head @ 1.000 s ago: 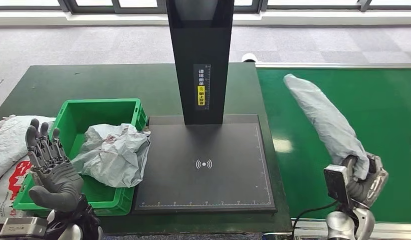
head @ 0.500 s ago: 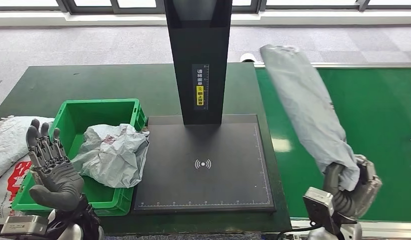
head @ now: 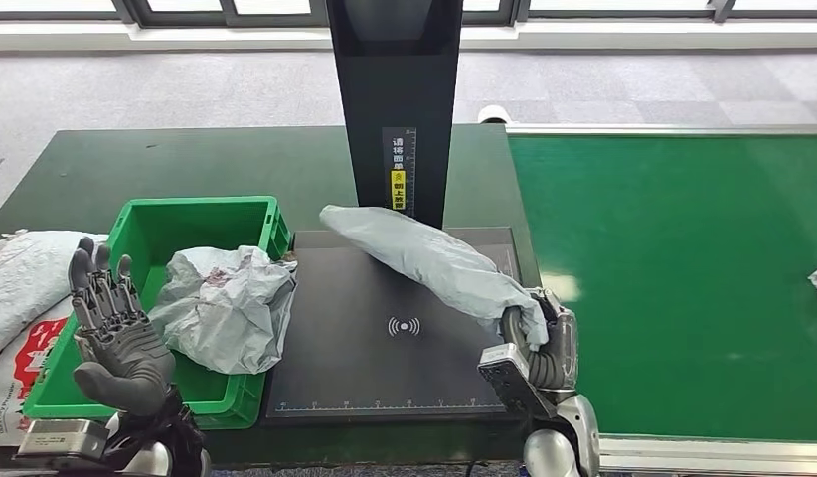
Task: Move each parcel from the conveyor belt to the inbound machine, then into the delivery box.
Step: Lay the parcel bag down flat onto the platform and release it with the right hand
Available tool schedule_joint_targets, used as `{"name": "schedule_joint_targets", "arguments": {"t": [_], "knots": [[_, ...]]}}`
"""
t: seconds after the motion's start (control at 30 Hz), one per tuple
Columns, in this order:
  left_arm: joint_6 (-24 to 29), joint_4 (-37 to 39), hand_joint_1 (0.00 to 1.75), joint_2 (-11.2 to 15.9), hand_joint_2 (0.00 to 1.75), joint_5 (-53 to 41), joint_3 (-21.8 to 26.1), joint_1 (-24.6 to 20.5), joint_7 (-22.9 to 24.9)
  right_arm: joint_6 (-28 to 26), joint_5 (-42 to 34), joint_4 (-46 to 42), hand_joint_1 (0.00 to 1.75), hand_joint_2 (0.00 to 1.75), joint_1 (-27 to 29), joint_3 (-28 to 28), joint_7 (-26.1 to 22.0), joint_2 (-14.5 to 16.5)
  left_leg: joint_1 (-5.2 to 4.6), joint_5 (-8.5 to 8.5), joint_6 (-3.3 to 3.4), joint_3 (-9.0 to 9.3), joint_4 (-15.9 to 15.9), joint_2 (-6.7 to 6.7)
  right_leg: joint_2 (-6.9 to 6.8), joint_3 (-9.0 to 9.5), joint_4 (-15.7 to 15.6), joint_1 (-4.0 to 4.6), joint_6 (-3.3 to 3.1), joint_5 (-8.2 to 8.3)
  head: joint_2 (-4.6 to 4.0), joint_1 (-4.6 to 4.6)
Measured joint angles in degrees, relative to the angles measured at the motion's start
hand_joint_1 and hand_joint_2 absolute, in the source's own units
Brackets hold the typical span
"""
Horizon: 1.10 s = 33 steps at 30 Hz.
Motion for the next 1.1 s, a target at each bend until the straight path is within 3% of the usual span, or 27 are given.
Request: {"name": "schedule_joint_targets", "arguments": {"t": [0.33,0.37,0.47,0.5,0.97,1.1], "knots": [[-0.54,1.48,0.0,-0.15,0.0,0.07,-0.26,-0.82,0.0,8.17,-2.64,6.44,1.74,1.75,-0.63,1.35,1.53,0.27,0.0,-0.05,-0.05,-0.02,0.0,0.0,0.0,-0.03,0.0,0.0,-0.01,-0.05,0.0,-0.01],[-0.56,1.72,0.0,-0.15,0.0,0.12,-0.3,-1.01,0.0,9.35,-3.23,7.13,1.38,1.75,-0.66,1.38,1.83,0.27,0.0,-0.05,-0.05,-0.02,0.0,0.0,0.0,-0.03,0.0,0.0,-0.01,-0.05,0.01,-0.01],[-0.78,2.6,0.0,-0.15,0.0,0.46,-0.35,-1.68,0.01,10.98,-3.3,8.89,0.08,1.75,-1.02,1.38,3.7,0.25,0.0,-0.05,-0.05,0.0,0.0,0.01,0.0,-0.03,0.0,0.0,-0.01,-0.05,0.01,-0.01],[-0.85,2.93,0.0,-0.15,0.0,0.57,-0.38,-1.93,0.01,11.08,-3.09,9.34,0.0,1.75,-1.18,1.38,4.41,0.22,0.0,-0.05,-0.05,0.01,0.0,0.01,0.01,-0.02,0.0,0.0,-0.01,-0.05,0.0,-0.01],[-1.81,5.9,0.0,-0.15,0.0,0.67,-0.79,-3.27,0.01,17.37,-8.08,4.49,0.0,1.75,1.28,1.42,-0.33,-0.37,0.0,-0.06,-0.05,-0.01,0.01,0.03,0.03,-0.05,0.0,0.0,-0.02,-0.05,0.01,-0.01],[-1.6,6.27,0.0,-0.06,0.0,0.47,-1.03,-3.46,0.01,21.07,-11.49,-0.6,0.0,1.75,3.39,1.68,-2.4,-0.79,0.0,-0.06,-0.05,-0.01,0.01,0.02,0.02,-0.04,0.0,-0.01,-0.02,-0.05,0.01,-0.01]]}}
